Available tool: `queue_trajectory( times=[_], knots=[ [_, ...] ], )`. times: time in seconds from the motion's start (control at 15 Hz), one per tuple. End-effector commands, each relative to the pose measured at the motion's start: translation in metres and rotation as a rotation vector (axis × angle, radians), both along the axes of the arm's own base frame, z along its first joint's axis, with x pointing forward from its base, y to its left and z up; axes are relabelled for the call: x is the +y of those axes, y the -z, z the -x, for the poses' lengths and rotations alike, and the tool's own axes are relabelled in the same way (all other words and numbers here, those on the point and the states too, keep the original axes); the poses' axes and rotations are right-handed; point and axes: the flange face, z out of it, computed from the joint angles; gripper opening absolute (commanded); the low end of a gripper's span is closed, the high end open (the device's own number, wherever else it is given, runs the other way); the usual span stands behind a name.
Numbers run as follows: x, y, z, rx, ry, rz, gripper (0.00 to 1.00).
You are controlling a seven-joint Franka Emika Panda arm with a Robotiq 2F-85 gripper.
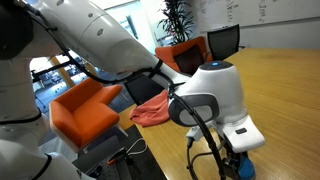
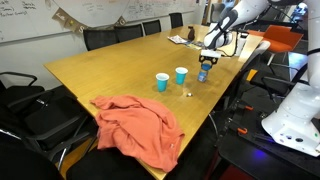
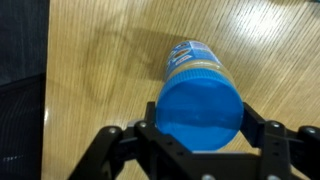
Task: Put the lid on the peanut butter jar
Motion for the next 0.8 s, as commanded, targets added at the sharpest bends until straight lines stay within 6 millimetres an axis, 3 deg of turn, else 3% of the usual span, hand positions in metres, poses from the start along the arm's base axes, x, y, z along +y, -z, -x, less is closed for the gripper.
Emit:
queue_trajectory(
  times=[0.0, 0.73],
  knots=[
    [-0.0022, 0.0022, 0.001, 0.025, -0.001, -0.028, 0.55],
    [-0.0073, 0.0043, 0.0031, -0.026, 0.053, -0.063, 0.55]
  ],
)
